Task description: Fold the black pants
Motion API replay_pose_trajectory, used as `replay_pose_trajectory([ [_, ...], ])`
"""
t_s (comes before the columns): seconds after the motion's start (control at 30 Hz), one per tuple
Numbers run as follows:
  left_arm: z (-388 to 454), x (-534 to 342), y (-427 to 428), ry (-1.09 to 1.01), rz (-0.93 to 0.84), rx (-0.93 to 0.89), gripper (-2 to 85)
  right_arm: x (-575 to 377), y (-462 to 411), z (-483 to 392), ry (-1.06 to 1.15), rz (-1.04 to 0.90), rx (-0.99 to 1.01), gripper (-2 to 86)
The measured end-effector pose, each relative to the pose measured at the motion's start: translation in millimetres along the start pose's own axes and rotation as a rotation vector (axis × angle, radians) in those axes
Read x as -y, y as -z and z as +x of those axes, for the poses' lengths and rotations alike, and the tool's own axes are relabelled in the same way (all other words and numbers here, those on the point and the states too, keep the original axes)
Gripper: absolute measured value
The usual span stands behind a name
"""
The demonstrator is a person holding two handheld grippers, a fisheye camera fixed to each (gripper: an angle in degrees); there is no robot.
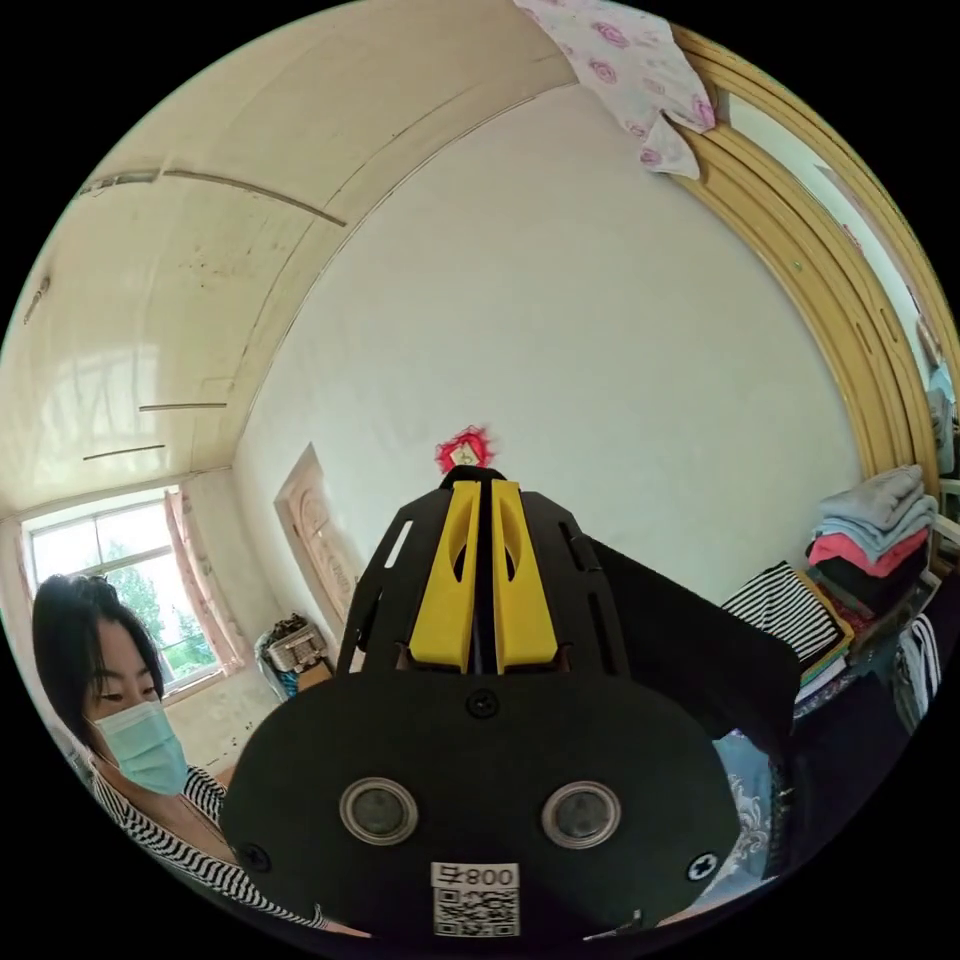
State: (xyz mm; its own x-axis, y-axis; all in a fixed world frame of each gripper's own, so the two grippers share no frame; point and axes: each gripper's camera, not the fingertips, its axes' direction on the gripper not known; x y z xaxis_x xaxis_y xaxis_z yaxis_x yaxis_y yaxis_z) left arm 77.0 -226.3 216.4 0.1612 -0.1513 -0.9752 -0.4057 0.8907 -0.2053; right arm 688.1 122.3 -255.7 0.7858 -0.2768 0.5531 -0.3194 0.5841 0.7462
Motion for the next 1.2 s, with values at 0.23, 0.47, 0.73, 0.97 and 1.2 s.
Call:
replay_pose_trajectory([
  [0.23, 93, -109, 137, -0.035, 0.037, 0.338, 11.2, -35, -35, -114, -0.016, -0.136, 0.229, 1.5],
  [0.47, 156, -246, 235, 0.083, 0.121, 0.486, 13.3, -117, -103, -197, -0.076, -0.343, 0.528, 1.4],
  [0.73, 218, -332, 282, 0.097, 0.086, 0.459, 14.8, -178, -156, -288, -0.042, -0.506, 0.699, 1.4],
  [0.97, 223, -340, 294, 0.149, 0.075, 0.457, 5.1, -184, -158, -348, 0.071, -0.518, 0.674, 1.5],
  [1.2, 265, -381, 394, 0.193, 0.164, 0.564, 1.2, -169, -130, -338, 0.112, -0.435, 0.522, 1.5],
])
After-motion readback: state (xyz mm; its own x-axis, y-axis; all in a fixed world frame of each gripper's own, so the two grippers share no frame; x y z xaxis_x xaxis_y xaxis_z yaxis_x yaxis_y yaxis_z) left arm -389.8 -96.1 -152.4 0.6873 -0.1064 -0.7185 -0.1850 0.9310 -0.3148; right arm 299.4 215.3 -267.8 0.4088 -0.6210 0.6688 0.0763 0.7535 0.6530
